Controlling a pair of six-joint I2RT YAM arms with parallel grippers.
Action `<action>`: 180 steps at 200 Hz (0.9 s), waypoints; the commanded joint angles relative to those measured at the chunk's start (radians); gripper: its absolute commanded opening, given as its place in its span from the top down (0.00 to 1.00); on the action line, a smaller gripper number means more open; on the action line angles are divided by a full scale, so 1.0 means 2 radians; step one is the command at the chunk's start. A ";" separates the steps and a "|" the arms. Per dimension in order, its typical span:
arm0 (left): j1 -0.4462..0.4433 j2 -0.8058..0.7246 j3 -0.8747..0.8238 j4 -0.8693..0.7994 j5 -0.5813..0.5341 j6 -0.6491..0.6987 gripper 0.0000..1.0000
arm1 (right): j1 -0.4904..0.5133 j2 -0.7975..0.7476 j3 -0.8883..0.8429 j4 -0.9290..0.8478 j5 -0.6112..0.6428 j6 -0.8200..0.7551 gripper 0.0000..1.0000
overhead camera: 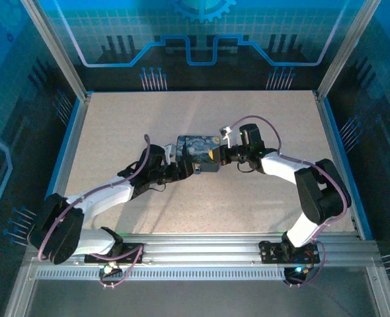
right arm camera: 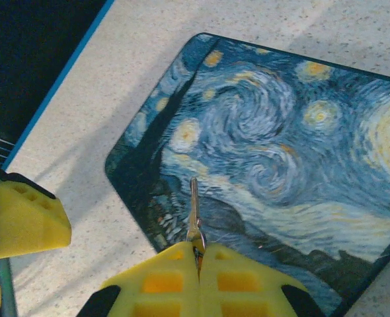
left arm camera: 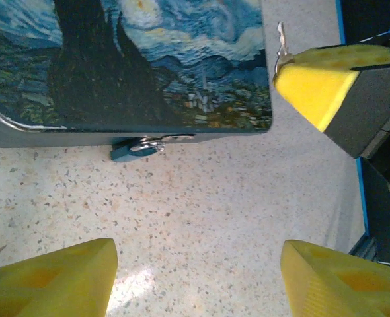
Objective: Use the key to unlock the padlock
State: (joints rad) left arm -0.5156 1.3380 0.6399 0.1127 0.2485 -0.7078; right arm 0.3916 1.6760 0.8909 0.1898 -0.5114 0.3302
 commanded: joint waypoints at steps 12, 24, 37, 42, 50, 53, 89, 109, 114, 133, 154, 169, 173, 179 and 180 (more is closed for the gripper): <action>0.020 0.052 -0.003 0.077 0.018 -0.012 0.32 | -0.006 0.024 0.016 -0.026 0.018 -0.022 1.00; 0.027 0.067 -0.003 0.094 0.019 -0.012 0.32 | -0.006 0.027 0.017 -0.035 0.021 -0.024 1.00; 0.035 0.082 0.000 0.111 0.017 -0.010 0.32 | -0.005 0.029 0.013 -0.042 0.021 -0.024 1.00; 0.037 0.088 0.001 0.115 0.016 -0.009 0.33 | -0.005 0.029 0.011 -0.045 0.021 -0.025 1.00; 0.042 0.098 0.004 0.122 0.016 -0.006 0.33 | -0.005 0.031 0.009 -0.052 0.023 -0.025 1.00; 0.044 0.101 0.005 0.124 0.016 -0.005 0.33 | -0.005 0.031 0.009 -0.055 0.022 -0.026 1.00; 0.058 0.129 0.026 0.140 0.016 0.015 0.33 | -0.005 0.032 -0.003 -0.061 0.008 -0.017 1.00; 0.064 0.141 0.040 0.142 0.020 0.021 0.33 | 0.000 0.025 -0.025 -0.057 0.004 -0.007 1.00; 0.064 0.142 0.043 0.144 0.021 0.023 0.33 | 0.002 0.024 -0.028 -0.057 0.002 -0.005 1.00; 0.066 0.143 0.047 0.146 0.022 0.029 0.33 | 0.008 0.016 -0.039 -0.049 -0.002 0.008 1.00; 0.066 0.135 0.042 0.150 0.024 0.039 0.32 | 0.014 0.011 -0.044 -0.040 0.000 0.018 1.00; 0.065 0.124 0.027 0.156 0.027 0.045 0.32 | 0.013 0.013 -0.040 -0.038 0.006 0.021 1.00; 0.064 0.120 0.021 0.159 0.027 0.046 0.32 | 0.014 0.013 -0.039 -0.038 0.007 0.021 1.00; 0.062 0.115 0.012 0.162 0.028 0.050 0.32 | 0.014 0.014 -0.037 -0.037 0.007 0.021 1.00; 0.062 0.114 0.011 0.162 0.028 0.051 0.32 | 0.014 0.015 -0.036 -0.037 0.007 0.021 1.00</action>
State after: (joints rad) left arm -0.3889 1.6146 0.7033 0.3950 0.2752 -0.6647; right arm 0.3992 1.6802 0.8452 0.2108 -0.5083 0.3435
